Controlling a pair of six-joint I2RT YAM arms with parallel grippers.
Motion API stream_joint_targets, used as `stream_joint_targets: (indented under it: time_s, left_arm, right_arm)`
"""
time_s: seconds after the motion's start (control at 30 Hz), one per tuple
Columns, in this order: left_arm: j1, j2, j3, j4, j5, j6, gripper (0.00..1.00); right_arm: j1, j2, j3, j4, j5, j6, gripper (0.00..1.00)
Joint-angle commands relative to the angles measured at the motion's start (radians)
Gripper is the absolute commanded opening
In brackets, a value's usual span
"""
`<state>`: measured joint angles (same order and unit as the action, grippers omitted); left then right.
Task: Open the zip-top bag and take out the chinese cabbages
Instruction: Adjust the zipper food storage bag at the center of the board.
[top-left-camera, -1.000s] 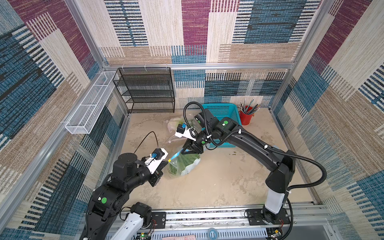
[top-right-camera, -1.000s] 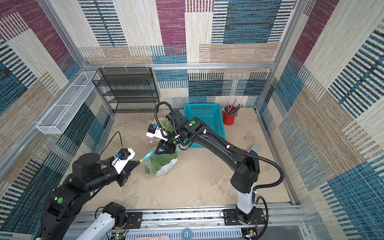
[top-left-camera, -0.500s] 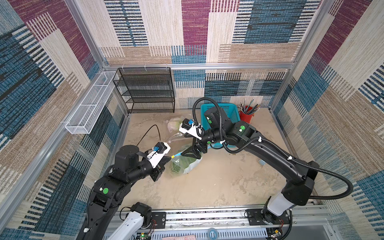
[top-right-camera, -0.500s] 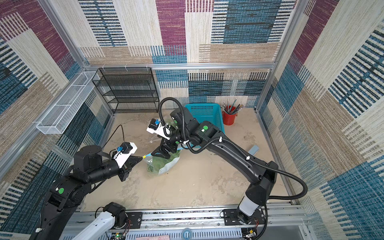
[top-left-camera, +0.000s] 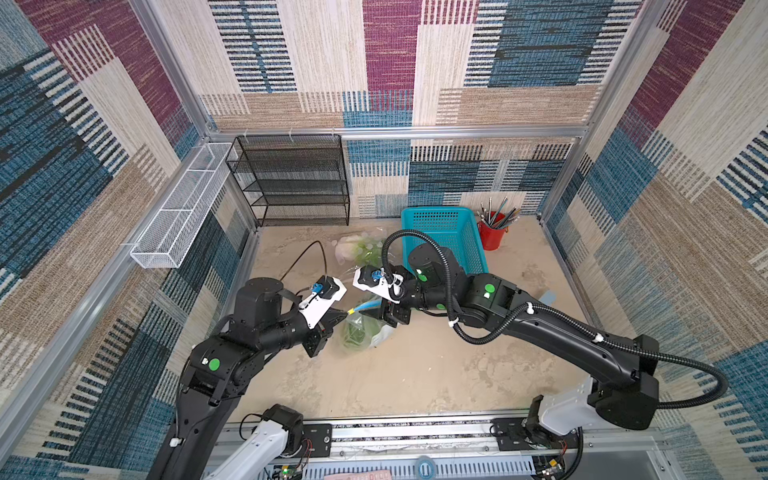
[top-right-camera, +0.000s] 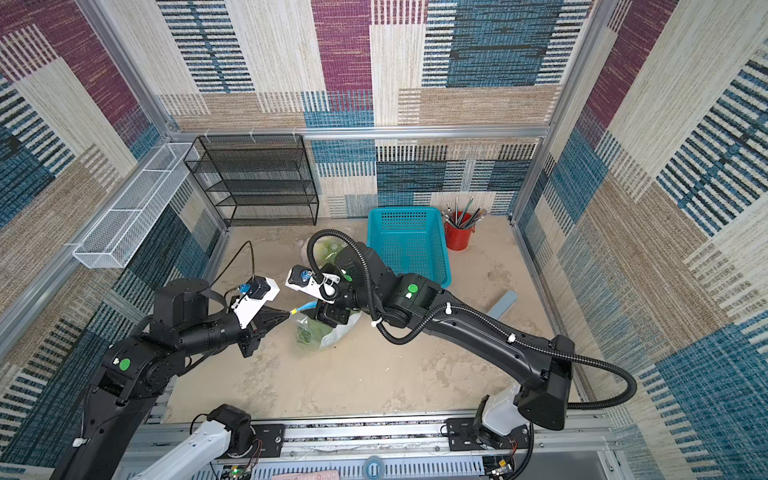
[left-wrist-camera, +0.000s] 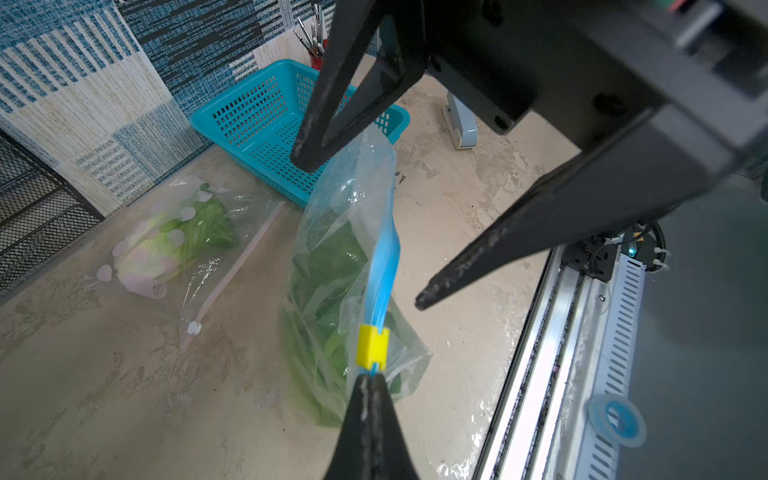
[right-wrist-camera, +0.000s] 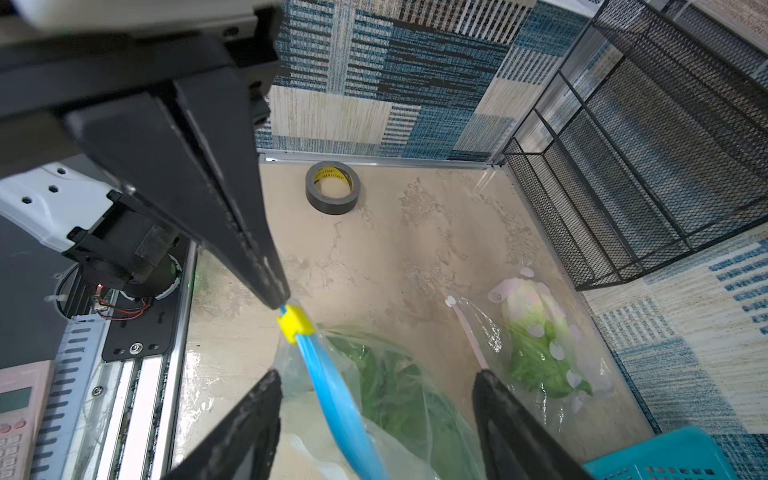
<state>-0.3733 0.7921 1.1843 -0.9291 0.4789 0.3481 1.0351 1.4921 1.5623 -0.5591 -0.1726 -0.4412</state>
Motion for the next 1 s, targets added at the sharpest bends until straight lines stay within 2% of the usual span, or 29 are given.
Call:
stream_joint_targets:
  time_s: [0.0,0.33,0.47,0.6,0.7,0.87,0.97]
  left_arm:
    - [0.001,0.004,0.013,-0.016,0.033,0.029,0.00]
    - [0.000,0.004,0.014,-0.020,0.027,0.037,0.00]
    - [-0.001,0.004,0.013,-0.020,0.021,0.040,0.00]
    - [0.000,0.006,0.014,-0.020,0.019,0.042,0.00]
    - [0.000,0.006,0.017,-0.020,0.013,0.047,0.00]
    - [0.000,0.006,0.018,-0.019,0.013,0.048,0.00]
    - [-0.001,0.006,0.020,-0.018,0.016,0.048,0.00]
  right_arm:
    - [0.004,0.013,0.001,0.041,0.003,-0.034,0.67]
    - [0.015,0.062,0.027,-0.039,-0.072,-0.053,0.40]
    - [0.019,0.084,0.033,-0.080,-0.080,-0.057,0.34]
    - [0.023,0.088,0.067,-0.108,-0.093,-0.059,0.34]
    - [0.025,0.095,0.077,-0.136,-0.096,-0.060,0.44]
    - [0.028,0.125,0.089,-0.179,-0.090,-0.065,0.51]
    - [0.029,0.142,0.096,-0.194,-0.076,-0.065,0.48]
